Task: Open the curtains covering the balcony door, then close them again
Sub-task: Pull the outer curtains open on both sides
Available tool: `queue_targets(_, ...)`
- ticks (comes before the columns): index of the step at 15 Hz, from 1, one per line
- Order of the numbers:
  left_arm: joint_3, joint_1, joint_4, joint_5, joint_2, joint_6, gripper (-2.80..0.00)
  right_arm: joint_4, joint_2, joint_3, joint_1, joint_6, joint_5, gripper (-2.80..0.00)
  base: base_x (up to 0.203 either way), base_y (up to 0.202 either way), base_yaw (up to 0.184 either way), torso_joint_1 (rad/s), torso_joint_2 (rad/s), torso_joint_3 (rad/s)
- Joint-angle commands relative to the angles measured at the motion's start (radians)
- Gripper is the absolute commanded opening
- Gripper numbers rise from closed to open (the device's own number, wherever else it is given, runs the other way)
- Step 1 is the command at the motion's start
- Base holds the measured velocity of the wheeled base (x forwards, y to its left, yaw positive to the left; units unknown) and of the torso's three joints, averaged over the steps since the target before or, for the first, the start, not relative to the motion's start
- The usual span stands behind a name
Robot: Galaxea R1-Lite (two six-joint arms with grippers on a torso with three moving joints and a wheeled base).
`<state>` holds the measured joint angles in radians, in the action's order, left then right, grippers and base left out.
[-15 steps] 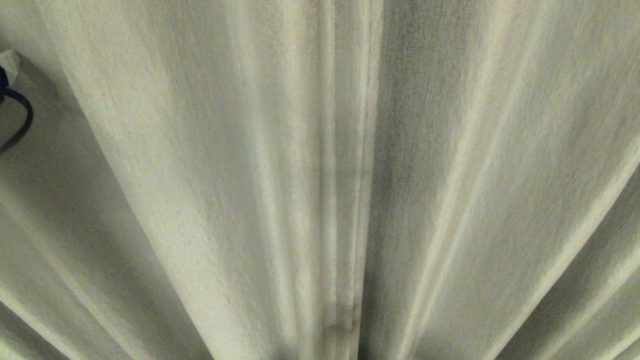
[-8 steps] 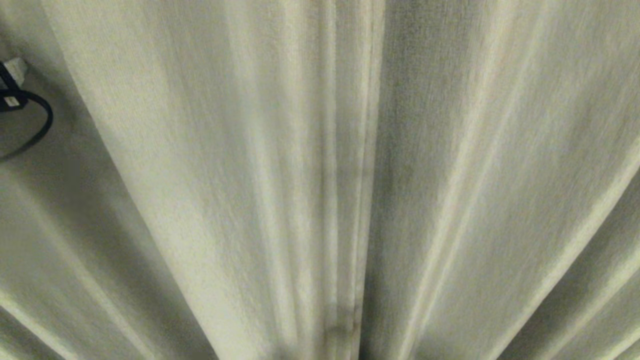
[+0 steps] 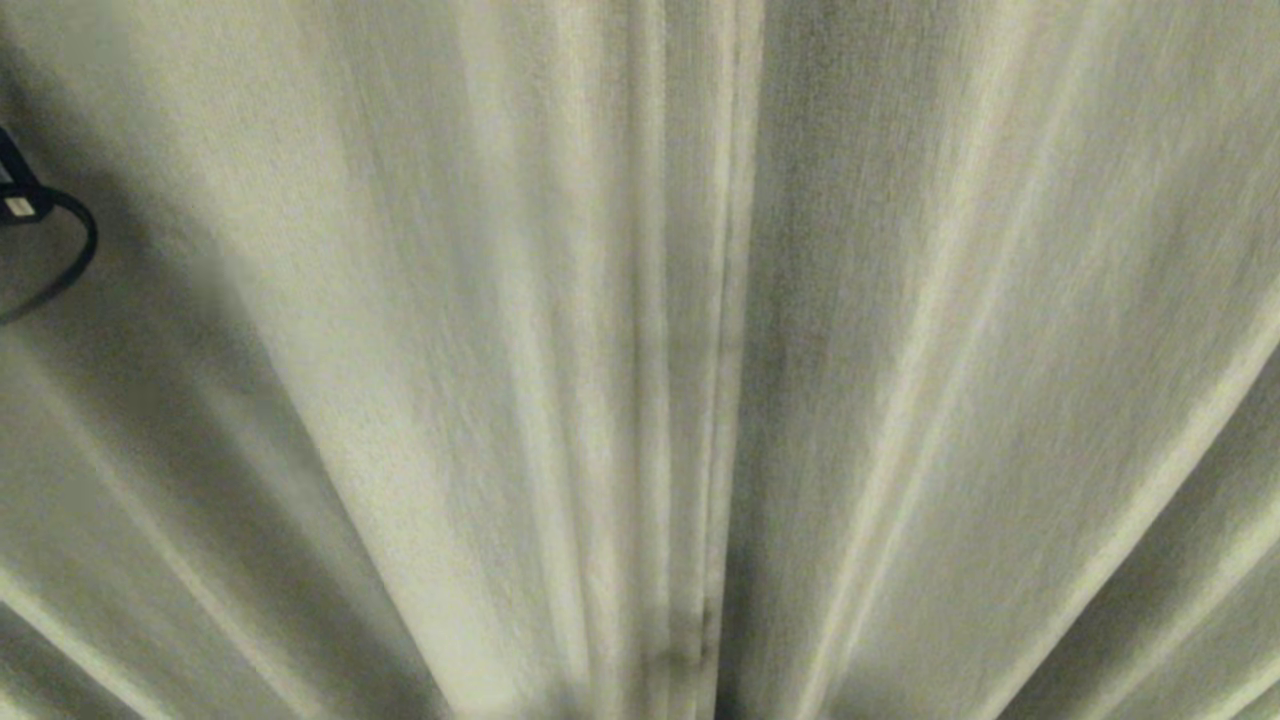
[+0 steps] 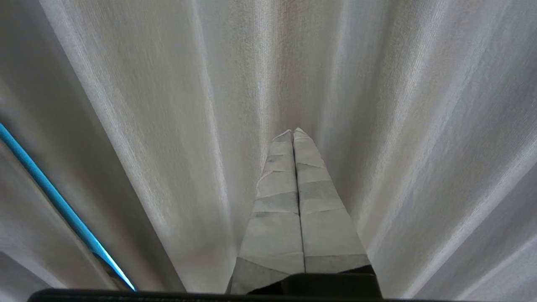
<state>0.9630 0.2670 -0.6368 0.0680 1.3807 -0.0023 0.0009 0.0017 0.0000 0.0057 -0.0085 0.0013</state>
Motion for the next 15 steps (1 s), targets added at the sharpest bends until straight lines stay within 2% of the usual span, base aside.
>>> queue_targets(1, 0.000, 0.006, -0.015, 0.001, -0.014, -0.001, -2.80, -0.001, 0.000, 0.000, 0.000, -0.001, 0.000, -2.80, 0.000, 0.000, 0.000, 0.000, 0.00, 0.000)
queue_targets(4, 0.008, 0.019, -0.020, 0.001, -0.016, -0.002, -2.80, 0.000, 0.000, 0.000, 0.000, -0.001, -0.001, -2.80, 0.000, 0.000, 0.000, 0.000, 0.00, 0.000)
queue_targets(8, 0.011, 0.133, -0.020, -0.009, -0.028, -0.012, -2.80, -0.001, 0.000, 0.000, 0.000, -0.001, 0.000, -2.80, 0.000, 0.000, 0.000, 0.000, 0.00, 0.000)
queue_targets(9, 0.012, 0.167, -0.020, -0.037, -0.028, -0.021, -2.80, -0.001, 0.000, 0.000, 0.000, -0.001, 0.000, -2.80, 0.000, 0.000, 0.000, 0.000, 0.00, 0.000)
queue_targets(12, 0.013, 0.310, -0.020, -0.185, -0.018, -0.030, -2.80, -0.001, 0.000, 0.000, 0.000, -0.001, 0.000, -2.80, 0.000, 0.000, 0.000, 0.000, 0.00, 0.000)
queue_targets(15, 0.015, 0.427, -0.020, -0.280, 0.018, -0.040, -2.80, -0.001, 0.000, 0.000, 0.000, -0.001, -0.001, -2.80, 0.000, 0.000, 0.000, 0.000, 0.00, 0.000)
